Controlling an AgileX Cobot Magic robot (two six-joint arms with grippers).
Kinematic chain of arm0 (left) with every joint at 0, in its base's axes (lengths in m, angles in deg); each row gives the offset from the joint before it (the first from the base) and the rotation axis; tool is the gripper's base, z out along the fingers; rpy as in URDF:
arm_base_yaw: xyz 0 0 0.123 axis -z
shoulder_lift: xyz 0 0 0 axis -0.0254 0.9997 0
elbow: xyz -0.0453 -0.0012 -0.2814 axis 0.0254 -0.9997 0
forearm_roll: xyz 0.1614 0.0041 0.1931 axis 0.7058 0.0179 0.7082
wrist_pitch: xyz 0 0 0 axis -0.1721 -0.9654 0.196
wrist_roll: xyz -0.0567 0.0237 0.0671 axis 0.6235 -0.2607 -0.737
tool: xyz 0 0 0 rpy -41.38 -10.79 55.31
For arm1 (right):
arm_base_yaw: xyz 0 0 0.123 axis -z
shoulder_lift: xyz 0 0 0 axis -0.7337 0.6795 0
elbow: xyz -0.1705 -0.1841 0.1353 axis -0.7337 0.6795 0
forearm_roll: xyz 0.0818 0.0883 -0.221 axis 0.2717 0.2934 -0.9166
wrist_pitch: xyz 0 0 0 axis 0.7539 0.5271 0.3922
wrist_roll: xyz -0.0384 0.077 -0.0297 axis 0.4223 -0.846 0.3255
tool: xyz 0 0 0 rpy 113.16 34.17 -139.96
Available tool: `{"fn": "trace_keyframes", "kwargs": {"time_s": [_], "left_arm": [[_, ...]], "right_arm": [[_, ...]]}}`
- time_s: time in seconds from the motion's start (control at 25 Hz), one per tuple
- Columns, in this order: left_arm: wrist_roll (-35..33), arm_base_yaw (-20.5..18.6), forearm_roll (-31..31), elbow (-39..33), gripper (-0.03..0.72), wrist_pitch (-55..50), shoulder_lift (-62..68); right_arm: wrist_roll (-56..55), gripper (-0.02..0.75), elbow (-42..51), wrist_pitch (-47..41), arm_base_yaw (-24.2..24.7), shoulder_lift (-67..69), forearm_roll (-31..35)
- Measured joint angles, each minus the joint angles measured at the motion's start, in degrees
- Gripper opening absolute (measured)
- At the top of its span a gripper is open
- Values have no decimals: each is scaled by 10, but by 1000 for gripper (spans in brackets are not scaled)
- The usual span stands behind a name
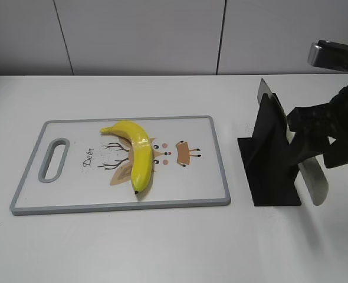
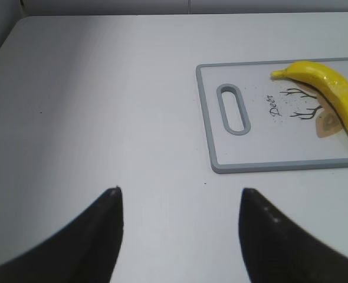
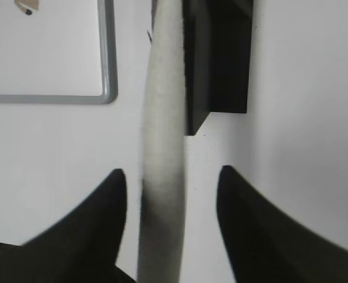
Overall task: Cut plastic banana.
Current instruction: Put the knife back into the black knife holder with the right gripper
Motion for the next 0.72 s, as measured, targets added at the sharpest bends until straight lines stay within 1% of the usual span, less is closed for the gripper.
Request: {"fn": "trace_keyframes", "kwargs": {"time_s": [0.04, 0.12, 0.2, 0.36, 0.56, 0.72], "left_arm": [[0, 0, 0, 0, 571, 0, 0], [0, 0, 0, 0, 568, 0, 0], [0, 0, 0, 0, 567, 0, 0], [0, 0, 0, 0, 565, 0, 0], [0, 0, 0, 0, 560, 0, 0], [0, 0, 0, 0, 555, 0, 0]], "right_arm": [[10, 505, 0, -2, 0, 0, 12], [38, 603, 0, -10, 0, 0, 46], [61, 641, 0, -24, 0, -1, 65], [104, 643, 0, -69, 0, -31, 61], [208, 622, 0, -139, 0, -120, 50], [251, 597, 26, -142, 0, -228, 46]]}}
